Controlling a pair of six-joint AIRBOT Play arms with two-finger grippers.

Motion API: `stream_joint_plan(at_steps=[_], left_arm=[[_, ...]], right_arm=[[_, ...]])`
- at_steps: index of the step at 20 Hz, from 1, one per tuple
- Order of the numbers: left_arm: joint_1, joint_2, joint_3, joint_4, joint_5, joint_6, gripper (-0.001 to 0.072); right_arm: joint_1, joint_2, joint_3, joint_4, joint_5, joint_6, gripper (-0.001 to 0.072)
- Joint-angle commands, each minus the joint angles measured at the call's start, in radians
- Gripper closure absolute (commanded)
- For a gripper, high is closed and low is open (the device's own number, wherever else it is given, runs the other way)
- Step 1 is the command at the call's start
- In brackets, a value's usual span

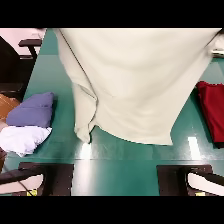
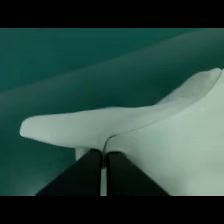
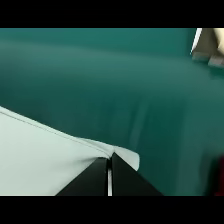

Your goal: Fold the shirts.

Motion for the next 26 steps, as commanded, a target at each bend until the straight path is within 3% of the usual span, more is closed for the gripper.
stream_joint_plan(at_steps=[1, 2, 3, 4, 5, 6, 9, 12, 19, 26], left_arm=[[0.000, -0.216, -0.045, 0.012, -0.045, -0.021, 0.0677], [0.000, -0.262, -0.045, 0.016, -0.045, -0.021, 0.0664], [0.000, -0.291, -0.045, 0.018, -0.045, -0.022, 0.0442], [0.000, -0.306, -0.045, 0.019, -0.043, -0.032, 0.0096], [0.000, -0.308, -0.045, 0.031, -0.044, -0.051, 0.0037], [0.000, -0.305, -0.039, 0.058, -0.052, -0.051, 0.0046], [0.000, -0.282, 0.002, 0.149, -0.204, -0.054, 0.0047], [-0.012, -0.224, -0.048, 0.141, -0.274, -0.072, 0.0047], [-0.201, -0.034, -0.452, 0.266, -0.223, -0.106, 0.0047], [-0.442, 0.009, -0.803, 0.412, -0.082, -0.182, 0.0046]], right_arm=[[0.001, -0.164, -0.096, 0.019, 0.011, -0.011, 0.0699], [0.001, -0.209, -0.096, 0.044, 0.004, -0.016, 0.0698], [0.000, -0.243, -0.095, 0.076, -0.011, -0.016, 0.0696], [-0.010, -0.269, -0.095, 0.108, -0.029, -0.016, 0.0590], [-0.016, -0.291, -0.087, 0.149, -0.037, -0.016, 0.0373], [-0.029, -0.311, -0.069, 0.192, -0.030, -0.016, 0.0273], [-0.064, -0.295, -0.082, 0.245, 0.001, -0.032, 0.0274], [-0.072, -0.174, -0.251, 0.244, -0.010, -0.078, 0.0277], [-0.072, 0.126, -0.704, 0.240, -0.145, -0.085, 0.0278], [-0.072, 0.231, -0.850, 0.248, -0.185, -0.084, 0.0278]])
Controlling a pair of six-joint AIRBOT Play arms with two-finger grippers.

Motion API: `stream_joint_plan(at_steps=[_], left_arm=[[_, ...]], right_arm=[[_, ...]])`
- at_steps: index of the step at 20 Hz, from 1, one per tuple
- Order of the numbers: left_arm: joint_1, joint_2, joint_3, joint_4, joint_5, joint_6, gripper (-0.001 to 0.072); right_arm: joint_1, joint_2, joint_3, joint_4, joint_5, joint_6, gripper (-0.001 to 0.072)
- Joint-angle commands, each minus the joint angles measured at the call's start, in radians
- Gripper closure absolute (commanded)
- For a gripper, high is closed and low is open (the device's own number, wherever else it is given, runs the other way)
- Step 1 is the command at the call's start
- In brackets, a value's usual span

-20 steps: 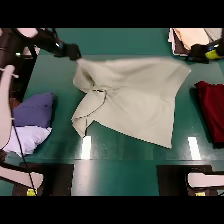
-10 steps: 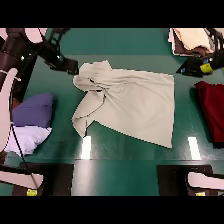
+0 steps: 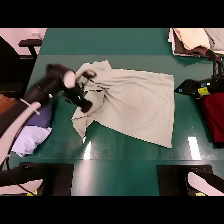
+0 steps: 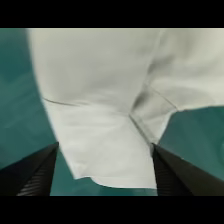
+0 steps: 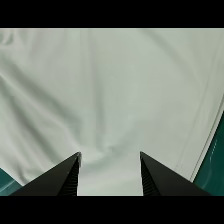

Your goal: Fold the shirts.

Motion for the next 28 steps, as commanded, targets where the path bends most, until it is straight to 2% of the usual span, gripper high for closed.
stream_joint_plan(at_steps=[1, 8, 11, 12, 13, 14, 15, 18, 21, 24, 25, 28], left_arm=[[-0.099, 0.010, -0.147, 0.132, 0.100, -0.048, 0.0046], [-0.109, -0.012, -0.201, 0.238, 0.285, -0.082, 0.0046], [-0.109, -0.018, -0.201, 0.238, 0.306, -0.084, 0.0048], [-0.109, -0.018, -0.200, 0.239, 0.300, -0.086, 0.0170], [-0.107, -0.018, -0.200, 0.241, 0.297, -0.086, 0.0388], [-0.107, -0.017, -0.200, 0.241, 0.298, -0.086, 0.0500], [-0.107, -0.018, -0.200, 0.241, 0.299, -0.086, 0.0562], [-0.097, -0.014, -0.190, 0.256, 0.268, -0.087, 0.0677], [0.016, 0.060, -0.142, 0.248, 0.232, -0.143, 0.0677], [0.193, 0.190, -0.119, 0.148, 0.248, -0.156, 0.0678], [0.253, 0.221, -0.119, 0.083, 0.233, -0.134, 0.0678], [0.360, 0.244, -0.127, -0.138, 0.157, 0.013, 0.0677]], right_arm=[[0.000, 0.037, -0.053, 0.007, -0.016, 0.001, 0.0278], [0.012, 0.037, -0.053, 0.034, -0.016, 0.001, 0.0279], [0.020, 0.037, -0.053, 0.034, -0.017, 0.002, 0.0279], [0.020, 0.037, -0.053, 0.034, -0.017, 0.002, 0.0280], [0.020, 0.037, -0.053, 0.034, -0.017, 0.002, 0.0279], [0.020, 0.037, -0.053, 0.034, -0.016, 0.002, 0.0279], [0.020, 0.037, -0.053, 0.034, -0.016, 0.002, 0.0279], [0.019, 0.037, -0.053, 0.034, 0.001, 0.002, 0.0280], [-0.014, 0.037, -0.053, 0.032, 0.063, 0.002, 0.0280], [-0.097, 0.050, -0.087, 0.029, 0.135, 0.001, 0.0280], [-0.126, 0.066, -0.124, 0.029, 0.136, 0.001, 0.0280], [-0.208, 0.130, -0.285, 0.029, 0.108, 0.001, 0.0278]])
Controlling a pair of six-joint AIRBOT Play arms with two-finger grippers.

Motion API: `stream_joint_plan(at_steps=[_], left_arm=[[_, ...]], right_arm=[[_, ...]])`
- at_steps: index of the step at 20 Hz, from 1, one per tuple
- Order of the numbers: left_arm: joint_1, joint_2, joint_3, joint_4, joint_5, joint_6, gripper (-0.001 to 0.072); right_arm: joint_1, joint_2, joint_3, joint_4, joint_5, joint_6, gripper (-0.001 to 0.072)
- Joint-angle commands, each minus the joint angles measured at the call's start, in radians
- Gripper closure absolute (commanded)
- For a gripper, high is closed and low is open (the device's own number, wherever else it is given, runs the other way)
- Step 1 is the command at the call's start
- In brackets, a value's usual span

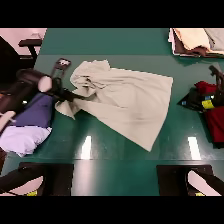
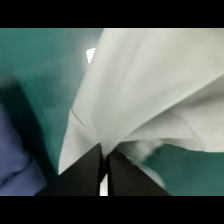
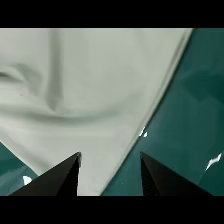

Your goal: Fold the shirts.

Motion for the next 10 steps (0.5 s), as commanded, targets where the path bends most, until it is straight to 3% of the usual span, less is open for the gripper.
stream_joint_plan(at_steps=[1, 3, 4, 7, 10], left_arm=[[0.114, 0.043, -0.005, -0.246, -0.058, 0.132, 0.0677], [0.114, 0.043, -0.016, -0.295, -0.037, 0.142, 0.0677], [0.114, 0.043, -0.017, -0.311, -0.023, 0.142, 0.0677], [0.114, 0.043, -0.017, -0.321, -0.010, 0.142, 0.0677], [0.114, 0.043, -0.017, -0.324, -0.017, 0.141, 0.0677]], right_arm=[[-0.089, 0.056, -0.155, 0.002, 0.006, 0.000, 0.0273], [-0.100, 0.069, -0.242, 0.003, 0.024, -0.001, 0.0131], [-0.089, 0.070, -0.284, 0.005, 0.040, -0.001, 0.0114], [0.014, 0.070, -0.418, 0.065, 0.029, 0.000, 0.0117], [0.203, 0.070, -0.545, 0.165, -0.126, 0.063, 0.0119]])
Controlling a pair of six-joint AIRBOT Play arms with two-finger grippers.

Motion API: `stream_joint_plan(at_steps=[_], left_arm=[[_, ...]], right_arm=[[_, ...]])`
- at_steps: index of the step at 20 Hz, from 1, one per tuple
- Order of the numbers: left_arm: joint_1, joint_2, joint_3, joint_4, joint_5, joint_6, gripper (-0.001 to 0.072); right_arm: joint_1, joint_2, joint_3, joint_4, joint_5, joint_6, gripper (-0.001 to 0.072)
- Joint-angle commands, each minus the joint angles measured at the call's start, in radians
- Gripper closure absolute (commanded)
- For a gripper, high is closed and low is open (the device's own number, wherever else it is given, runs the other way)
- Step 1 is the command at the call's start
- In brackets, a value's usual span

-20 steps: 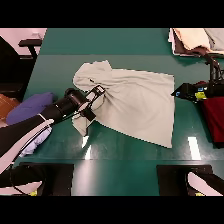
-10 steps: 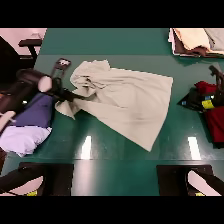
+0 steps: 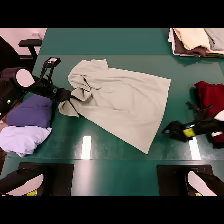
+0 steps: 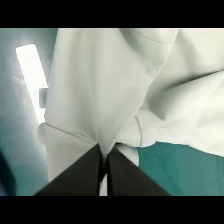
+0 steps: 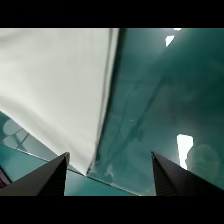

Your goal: Fold the shirts.

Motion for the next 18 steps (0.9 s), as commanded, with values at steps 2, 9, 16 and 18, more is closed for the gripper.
stream_joint_plan(at_steps=[2, 9, 16, 18], left_arm=[[0.005, 0.002, -0.001, -0.044, -0.002, 0.010, 0.0677], [0.005, 0.004, 0.000, -0.111, -0.027, 0.014, 0.0678], [-0.018, 0.092, -0.016, -0.378, -0.143, 0.114, 0.0678], [-0.100, 0.092, -0.072, -0.386, -0.113, 0.114, 0.0679]], right_arm=[[0.257, 0.003, -0.160, 0.094, -0.219, 0.105, 0.0127], [0.442, 0.003, -0.158, 0.084, -0.433, 0.165, 0.0685], [0.135, 0.003, 0.242, -0.289, -0.090, 0.121, 0.0699], [0.055, 0.003, 0.343, -0.293, -0.037, 0.088, 0.0699]])
